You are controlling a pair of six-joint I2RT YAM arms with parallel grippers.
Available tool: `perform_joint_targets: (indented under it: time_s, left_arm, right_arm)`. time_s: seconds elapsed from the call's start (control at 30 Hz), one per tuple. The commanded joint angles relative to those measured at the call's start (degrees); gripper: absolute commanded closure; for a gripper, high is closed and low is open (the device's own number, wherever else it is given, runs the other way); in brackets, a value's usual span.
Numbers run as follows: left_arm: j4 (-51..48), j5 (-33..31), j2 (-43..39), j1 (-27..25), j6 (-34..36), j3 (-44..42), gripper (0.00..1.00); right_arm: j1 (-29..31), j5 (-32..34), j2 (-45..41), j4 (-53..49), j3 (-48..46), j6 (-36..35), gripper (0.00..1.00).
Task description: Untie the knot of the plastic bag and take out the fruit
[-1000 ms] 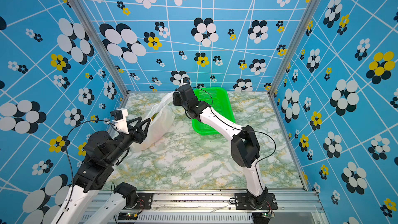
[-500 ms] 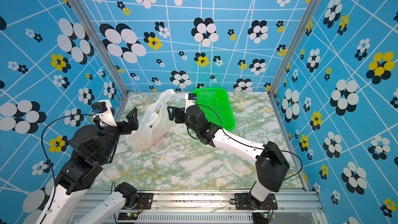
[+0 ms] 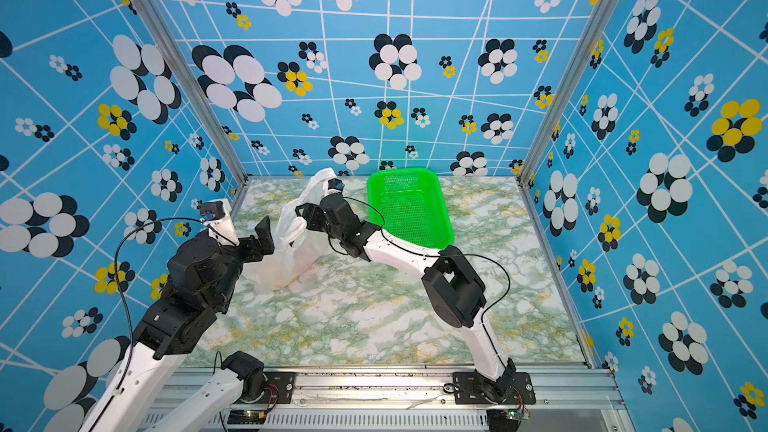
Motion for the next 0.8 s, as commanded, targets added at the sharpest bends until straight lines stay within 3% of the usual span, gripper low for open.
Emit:
perform_joint_targets:
  time_s: [0.0,0.13,0.43,0.77]
  left_arm:
    - [1.7,2.2,-1.2,3.3,-3.2,-2.5,0.04]
    - [1.2,8.3,0.3,8.7,-5.0,-3.1,0.04]
    - [0.5,16.1,10.9,11.5,-5.7,-0.7,0.04]
    - [-2.9,20.3,20.4,11.1,-4.2,4.2,0.05]
  right_arm:
    - [-0.6,-1.7,3.3,-2.6,1.9,1.8,0.44]
    - [-0.5,-0.9,1.3,0.8,-3.3,2.2,0.70]
    - [-0.1,2.0,-7.6,7.9,-19.3,1.6,0.99]
    - [0.3,0.0,-8.5,12.0,-22.4,0.9,1.00]
